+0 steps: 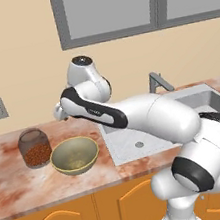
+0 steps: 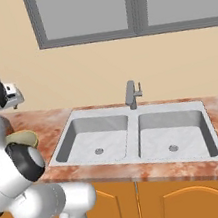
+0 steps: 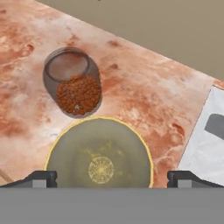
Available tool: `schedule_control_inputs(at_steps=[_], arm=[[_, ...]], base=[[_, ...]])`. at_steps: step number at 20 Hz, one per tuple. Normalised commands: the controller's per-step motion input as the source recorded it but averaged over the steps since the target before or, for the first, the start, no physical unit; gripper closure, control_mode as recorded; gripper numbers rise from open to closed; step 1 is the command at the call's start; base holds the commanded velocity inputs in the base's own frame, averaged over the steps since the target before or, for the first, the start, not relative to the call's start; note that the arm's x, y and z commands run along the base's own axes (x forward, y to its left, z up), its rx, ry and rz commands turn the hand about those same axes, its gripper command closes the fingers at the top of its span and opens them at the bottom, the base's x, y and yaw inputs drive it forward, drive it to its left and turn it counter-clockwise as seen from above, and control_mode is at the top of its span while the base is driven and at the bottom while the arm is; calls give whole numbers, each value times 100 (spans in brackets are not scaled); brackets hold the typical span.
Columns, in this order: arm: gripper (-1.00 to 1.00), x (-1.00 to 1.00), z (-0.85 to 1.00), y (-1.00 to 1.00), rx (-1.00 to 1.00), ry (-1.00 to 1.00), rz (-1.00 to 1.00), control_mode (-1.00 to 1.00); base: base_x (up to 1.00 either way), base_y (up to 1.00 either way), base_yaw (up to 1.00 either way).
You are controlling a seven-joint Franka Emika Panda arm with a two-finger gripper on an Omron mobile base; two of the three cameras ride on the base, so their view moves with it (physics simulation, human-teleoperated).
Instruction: Place the jar in the left basin and the bowl in the right basin of the sink.
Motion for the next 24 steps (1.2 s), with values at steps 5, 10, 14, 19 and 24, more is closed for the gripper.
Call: schedule_control_inputs(at_steps=[5,10,14,19,24], arm=[[-100,11,0,37,0,0,-6,-100],[-100,10,0,31,0,3,0,-100],[-100,1,-1,27,0,6,0,-100],[-100,7,-1,16,0,7,0,-100],[-100,13,-4,10,0,0,0,-100]], base=[[0,0,0],[0,0,0],[0,0,0],[0,0,0],[0,0,0]])
